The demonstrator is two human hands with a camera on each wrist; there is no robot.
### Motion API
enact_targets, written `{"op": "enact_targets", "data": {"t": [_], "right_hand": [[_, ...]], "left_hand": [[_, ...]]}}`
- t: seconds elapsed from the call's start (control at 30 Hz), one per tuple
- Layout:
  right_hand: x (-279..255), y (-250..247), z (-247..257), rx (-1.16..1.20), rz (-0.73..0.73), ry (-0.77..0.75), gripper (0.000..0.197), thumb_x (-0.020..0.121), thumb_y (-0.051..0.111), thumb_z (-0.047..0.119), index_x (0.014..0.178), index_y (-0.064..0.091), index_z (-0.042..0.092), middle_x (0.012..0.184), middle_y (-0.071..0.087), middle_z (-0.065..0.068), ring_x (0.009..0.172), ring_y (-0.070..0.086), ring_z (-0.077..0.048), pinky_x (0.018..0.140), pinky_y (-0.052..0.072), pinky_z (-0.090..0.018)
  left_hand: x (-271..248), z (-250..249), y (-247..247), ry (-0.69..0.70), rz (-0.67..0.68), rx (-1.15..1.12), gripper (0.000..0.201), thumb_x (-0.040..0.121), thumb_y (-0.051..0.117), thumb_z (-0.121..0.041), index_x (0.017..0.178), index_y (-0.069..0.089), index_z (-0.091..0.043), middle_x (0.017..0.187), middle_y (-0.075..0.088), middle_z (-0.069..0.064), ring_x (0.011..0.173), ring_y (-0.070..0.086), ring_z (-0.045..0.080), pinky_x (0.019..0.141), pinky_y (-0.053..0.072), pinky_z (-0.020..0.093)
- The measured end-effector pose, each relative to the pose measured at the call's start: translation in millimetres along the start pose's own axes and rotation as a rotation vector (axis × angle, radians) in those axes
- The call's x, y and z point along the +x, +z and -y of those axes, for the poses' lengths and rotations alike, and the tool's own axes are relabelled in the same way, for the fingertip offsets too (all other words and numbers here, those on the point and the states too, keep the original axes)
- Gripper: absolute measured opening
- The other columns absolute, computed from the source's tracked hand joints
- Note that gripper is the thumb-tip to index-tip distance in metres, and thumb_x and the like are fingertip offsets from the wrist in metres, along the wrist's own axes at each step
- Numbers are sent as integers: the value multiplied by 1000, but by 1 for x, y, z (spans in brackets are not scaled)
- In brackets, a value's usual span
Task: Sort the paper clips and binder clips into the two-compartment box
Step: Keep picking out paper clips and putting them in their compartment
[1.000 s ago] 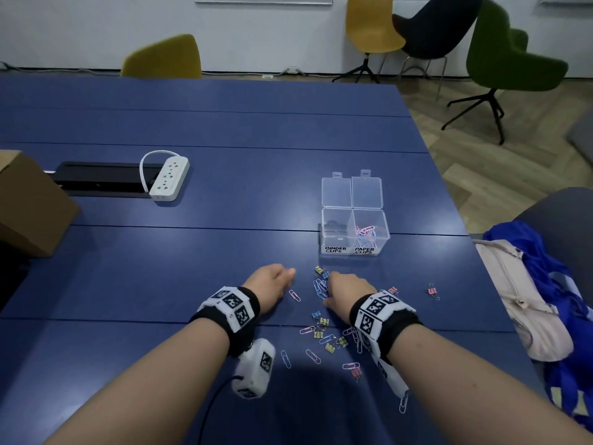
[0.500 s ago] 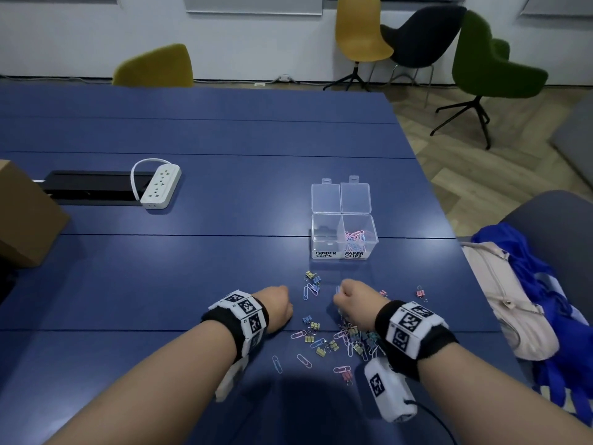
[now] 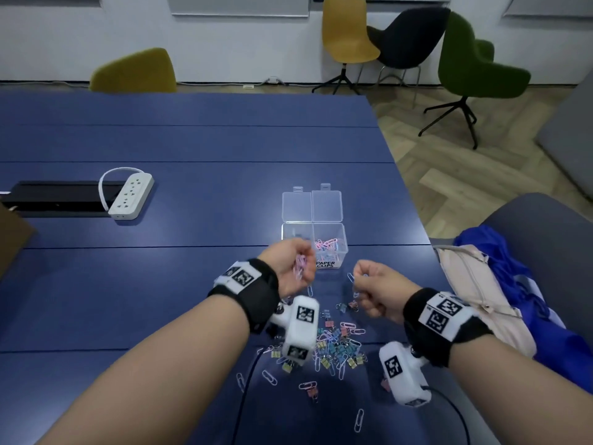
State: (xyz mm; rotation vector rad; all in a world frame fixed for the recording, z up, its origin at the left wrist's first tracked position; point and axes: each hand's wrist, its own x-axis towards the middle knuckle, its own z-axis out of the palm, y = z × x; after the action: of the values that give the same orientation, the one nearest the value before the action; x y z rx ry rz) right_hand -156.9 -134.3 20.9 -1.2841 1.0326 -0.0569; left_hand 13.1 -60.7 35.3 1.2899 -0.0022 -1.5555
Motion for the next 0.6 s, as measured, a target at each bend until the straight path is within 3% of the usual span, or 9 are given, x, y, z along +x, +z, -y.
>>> {"op": "enact_targets", "data": {"t": [0.07,0.13,0.2,0.33,0.4,0.47,0.53,0.6], "right_hand": [[8,-7,17,-95,-48,-32,30,86,39,-5,67,36,18,50,35,-4,31,27,-9,35,20,-9],[18,-12,35,-218,-89,-64,28,86,42,-2,67,36,17,52,39,-6,31,27,-11,35,21,-10],[31,-13,52,-324,-106,-87,27,85,44,0,67,36,17,54,41,-7,34,28,-13,37,22,-11],[54,-8,82,-579,-80,-48,15,83,46,7,72,41,15,62,49,-11,46,40,-20,40,31,-18],[60,-4,94,-738,-56,-13,4,83,47,10,79,49,9,68,55,-14,55,48,-25,46,37,-26],[63,0,103,-867,-61,14,10,86,49,11,78,52,6,65,56,-12,51,49,-24,49,40,-27],[67,5,110,-908,-87,30,18,89,50,10,72,52,5,61,54,-10,48,47,-22,52,41,-28],[72,7,115,-818,-105,38,21,90,49,6,70,52,3,64,55,-13,52,52,-24,59,48,-31]], "left_hand": [[15,-14,21,112,-77,-67,31,97,39,-16,66,43,-10,49,42,1,45,40,11,36,40,15],[28,-26,38,250,-152,-92,32,99,39,-18,69,45,-8,60,42,6,55,43,16,49,50,26],[40,-33,48,341,-192,-33,32,99,40,-20,71,47,-6,65,44,8,60,47,19,60,47,32],[55,-33,53,431,-263,428,47,98,36,-34,71,62,-6,69,62,11,64,53,23,71,39,30],[56,-30,54,461,-303,622,53,98,30,-40,83,69,-7,91,71,13,82,61,25,85,43,32],[57,-31,52,456,-333,676,59,98,26,-44,87,72,-9,107,71,12,102,62,26,101,41,35],[58,-32,49,437,-324,598,62,96,25,-50,78,69,-11,108,70,15,106,62,30,104,42,40],[56,-34,46,414,-291,470,60,94,27,-54,74,66,-13,102,69,16,97,63,30,93,47,39]]}}
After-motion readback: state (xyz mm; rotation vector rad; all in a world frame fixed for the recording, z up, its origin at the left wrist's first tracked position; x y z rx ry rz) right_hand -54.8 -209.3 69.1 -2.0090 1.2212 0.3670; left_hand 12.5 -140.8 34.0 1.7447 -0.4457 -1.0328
